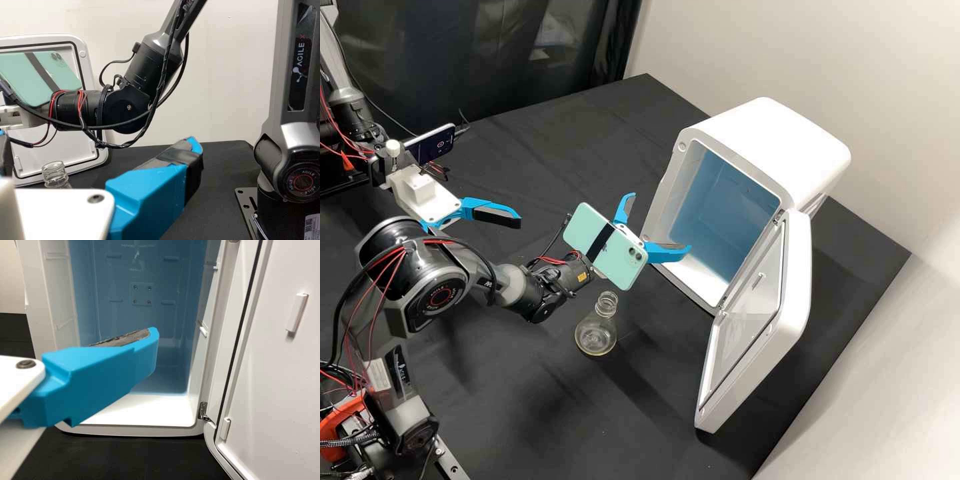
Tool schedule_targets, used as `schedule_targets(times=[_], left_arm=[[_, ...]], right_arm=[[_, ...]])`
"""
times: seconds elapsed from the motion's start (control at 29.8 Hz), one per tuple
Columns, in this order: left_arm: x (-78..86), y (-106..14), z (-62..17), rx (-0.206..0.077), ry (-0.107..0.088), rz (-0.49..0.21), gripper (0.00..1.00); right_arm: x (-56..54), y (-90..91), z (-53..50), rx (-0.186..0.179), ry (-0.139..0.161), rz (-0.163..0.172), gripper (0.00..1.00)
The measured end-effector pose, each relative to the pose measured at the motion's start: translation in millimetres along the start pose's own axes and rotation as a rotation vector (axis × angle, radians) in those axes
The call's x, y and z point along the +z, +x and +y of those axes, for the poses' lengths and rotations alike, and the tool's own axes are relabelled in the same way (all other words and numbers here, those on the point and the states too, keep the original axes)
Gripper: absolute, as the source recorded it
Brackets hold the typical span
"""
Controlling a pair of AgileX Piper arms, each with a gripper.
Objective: Place the flask in the incubator
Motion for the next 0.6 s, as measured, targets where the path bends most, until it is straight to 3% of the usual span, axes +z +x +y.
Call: schedule_targets(times=[0.2, 0.3, 0.47, 0.6], left_arm=[[0.0, 0.0, 0.0, 0.000, 0.000, 0.000, 1.00], [-0.7, -2.0, -4.3, -0.006, 0.002, 0.001, 1.00], [-3.8, -10.2, -23.3, -0.054, 0.003, 0.009, 1.00], [-7.4, -18.8, -42.4, -0.121, 0.005, 0.019, 1.00]], right_arm=[[0.0, 0.0, 0.0, 0.000, 0.000, 0.000, 1.00], [0.0, 0.0, 0.0, 0.000, 0.000, 0.000, 1.00], [0.0, 0.0, 0.0, 0.000, 0.000, 0.000, 1.00], [0.0, 0.0, 0.0, 0.000, 0.000, 0.000, 1.00]])
